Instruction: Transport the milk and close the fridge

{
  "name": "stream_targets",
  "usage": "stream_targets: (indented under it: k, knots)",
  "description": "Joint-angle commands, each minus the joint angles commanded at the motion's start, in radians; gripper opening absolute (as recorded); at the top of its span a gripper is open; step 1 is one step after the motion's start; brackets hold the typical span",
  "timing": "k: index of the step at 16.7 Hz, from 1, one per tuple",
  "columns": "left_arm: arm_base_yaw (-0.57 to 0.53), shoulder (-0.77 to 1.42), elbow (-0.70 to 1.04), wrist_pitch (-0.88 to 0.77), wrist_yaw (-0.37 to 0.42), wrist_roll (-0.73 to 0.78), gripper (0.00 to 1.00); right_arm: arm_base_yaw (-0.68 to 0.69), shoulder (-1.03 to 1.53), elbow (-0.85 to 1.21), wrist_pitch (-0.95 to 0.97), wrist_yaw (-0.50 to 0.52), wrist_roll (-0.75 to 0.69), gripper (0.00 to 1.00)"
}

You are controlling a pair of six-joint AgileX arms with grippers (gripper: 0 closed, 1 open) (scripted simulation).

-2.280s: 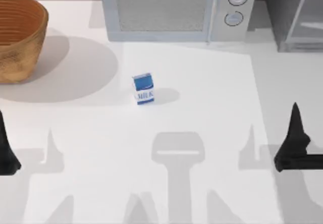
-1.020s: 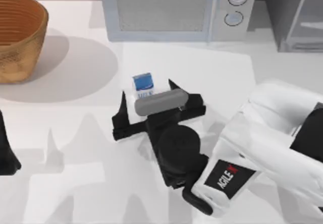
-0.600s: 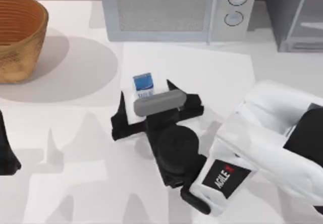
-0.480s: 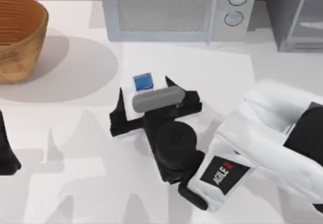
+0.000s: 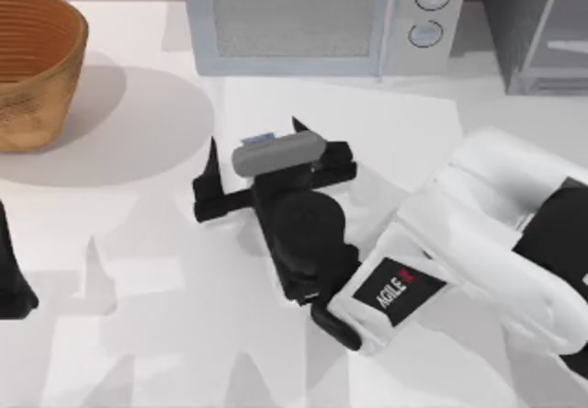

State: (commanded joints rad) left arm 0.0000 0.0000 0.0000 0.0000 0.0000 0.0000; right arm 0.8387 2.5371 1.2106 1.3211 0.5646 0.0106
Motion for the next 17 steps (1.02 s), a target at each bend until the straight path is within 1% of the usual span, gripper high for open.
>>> stream_targets:
  k: [2, 15, 16, 17]
  knots:
    - [0.000, 0.000, 0.000, 0.000, 0.000, 0.000, 1.00, 0.000, 0.000, 0.000, 0.000, 0.000, 0.000, 1.00]
    - [0.000, 0.000, 0.000, 0.000, 0.000, 0.000, 1.00, 0.000, 0.000, 0.000, 0.000, 0.000, 0.000, 0.02]
    - [0.000, 0.000, 0.000, 0.000, 0.000, 0.000, 1.00, 0.000, 0.000, 0.000, 0.000, 0.000, 0.000, 0.00]
    - [0.000, 0.000, 0.000, 0.000, 0.000, 0.000, 1.00, 0.000, 0.000, 0.000, 0.000, 0.000, 0.000, 0.00]
